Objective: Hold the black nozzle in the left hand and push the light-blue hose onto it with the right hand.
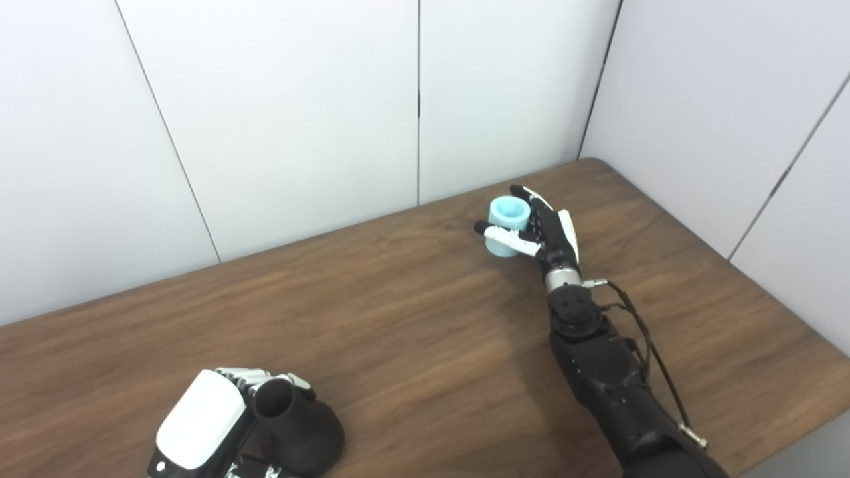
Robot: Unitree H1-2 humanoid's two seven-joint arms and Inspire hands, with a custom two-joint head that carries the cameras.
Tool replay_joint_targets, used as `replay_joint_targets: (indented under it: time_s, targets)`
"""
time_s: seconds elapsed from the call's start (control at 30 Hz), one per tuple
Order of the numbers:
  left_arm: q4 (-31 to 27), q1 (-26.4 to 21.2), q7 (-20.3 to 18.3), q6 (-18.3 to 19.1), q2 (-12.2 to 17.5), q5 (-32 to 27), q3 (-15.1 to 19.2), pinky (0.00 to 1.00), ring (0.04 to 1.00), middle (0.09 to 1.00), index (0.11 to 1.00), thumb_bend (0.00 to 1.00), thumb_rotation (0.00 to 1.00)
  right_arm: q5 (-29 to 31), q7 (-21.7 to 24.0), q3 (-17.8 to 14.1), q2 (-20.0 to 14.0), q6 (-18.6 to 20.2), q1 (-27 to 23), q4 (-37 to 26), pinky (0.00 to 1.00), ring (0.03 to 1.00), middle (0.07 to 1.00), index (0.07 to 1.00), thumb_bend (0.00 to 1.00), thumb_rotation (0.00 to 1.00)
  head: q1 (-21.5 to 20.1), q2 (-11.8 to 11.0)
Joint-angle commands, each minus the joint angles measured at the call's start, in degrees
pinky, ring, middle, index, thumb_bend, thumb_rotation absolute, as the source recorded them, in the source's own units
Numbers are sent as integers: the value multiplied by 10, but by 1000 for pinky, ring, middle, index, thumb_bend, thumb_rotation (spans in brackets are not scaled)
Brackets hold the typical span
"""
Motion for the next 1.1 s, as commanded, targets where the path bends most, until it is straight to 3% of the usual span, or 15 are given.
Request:
replay_joint_targets:
  time_s: [0.0, 0.2, 0.37, 0.43, 0.53, 0.63, 0.7, 0.83, 0.93, 1.07]
  targets:
    - [22, 63, 6, -9, 7, -12, -16, 283, 382, 497, 529, 498, 0, -2, 13, 8, -4, 1, -22, 5, 792, 849, 855, 816, 1000, 338, 1, 0]
    - [18, 66, -4, -9, 5, -14, -9, 253, 355, 484, 551, 493, 0, -7, 9, 10, -5, 6, -24, 7, 755, 811, 811, 787, 1000, 329, 3, 0]
    - [18, 66, -2, -9, 3, -10, -7, 261, 361, 488, 550, 494, 0, -29, 0, 19, -10, 16, -26, 9, 716, 761, 755, 735, 977, 218, 4, 1]
    - [16, 67, -4, -9, 3, -11, -7, 259, 359, 487, 550, 494, 0, -49, -14, 24, -10, 23, -26, 7, 625, 692, 714, 693, 950, 164, 4, 1]
    - [18, 66, -1, -9, 3, -13, -8, 263, 364, 491, 547, 494, 0, -68, -31, 29, -10, 18, -26, 7, 497, 577, 630, 612, 869, 32, 4, 1]
    - [16, 66, -5, -9, 4, -13, -7, 275, 375, 494, 536, 497, 0, -74, -44, 28, -8, 11, -28, 17, 455, 529, 592, 514, 588, 99, 4, 2]
    - [17, 66, -4, -9, 4, -13, -7, 293, 391, 499, 523, 499, 0, -77, -49, 29, -6, 8, -27, 15, 477, 540, 581, 495, 529, 113, 4, 2]
    - [17, 66, -6, -9, 4, -16, -7, 272, 370, 492, 543, 495, 0, -79, -53, 31, -4, 10, -22, 7, 475, 540, 570, 489, 512, 115, 4, 2]
    - [18, 67, -8, -9, 4, -15, -5, 274, 368, 493, 546, 495, 0, -79, -50, 33, -4, 11, -17, 3, 465, 529, 514, 473, 523, 12, 4, 2]
    - [18, 67, -8, -9, 3, -12, -4, 270, 365, 490, 548, 494, 0, -75, -45, 35, -4, 3, -11, 3, 464, 516, 507, 472, 524, 0, 4, 2]
